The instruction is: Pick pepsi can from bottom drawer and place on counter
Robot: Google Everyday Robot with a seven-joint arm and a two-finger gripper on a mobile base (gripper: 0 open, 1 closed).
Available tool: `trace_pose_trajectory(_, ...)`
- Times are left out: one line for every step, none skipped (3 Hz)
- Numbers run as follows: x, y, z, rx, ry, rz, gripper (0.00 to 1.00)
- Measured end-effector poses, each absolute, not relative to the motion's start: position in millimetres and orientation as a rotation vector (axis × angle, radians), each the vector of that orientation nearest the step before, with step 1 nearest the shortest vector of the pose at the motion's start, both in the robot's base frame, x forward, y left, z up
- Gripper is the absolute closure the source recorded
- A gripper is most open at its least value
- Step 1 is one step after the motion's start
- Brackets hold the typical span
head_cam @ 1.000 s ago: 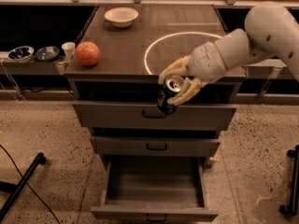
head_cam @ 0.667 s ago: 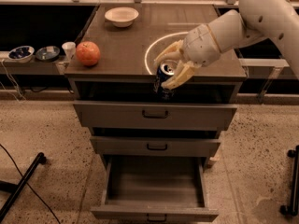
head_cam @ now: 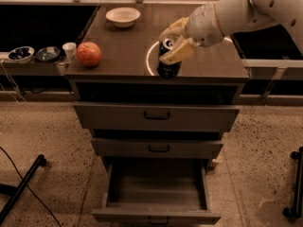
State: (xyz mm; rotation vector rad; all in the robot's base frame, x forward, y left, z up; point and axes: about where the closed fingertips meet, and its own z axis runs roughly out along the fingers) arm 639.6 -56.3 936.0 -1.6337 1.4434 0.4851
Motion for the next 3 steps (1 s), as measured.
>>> trace_pose_trajectory(675.1,-60.3,950.9,-1.515,1.545,0.413,1.00)
trace_pose_trajectory(710.2,-65.7,953.4,-1.413,1.658,0.382,1.00)
trace_pose_trajectory(735.1,-76.9,944.7,-1.351,1.773,0.380,1.00)
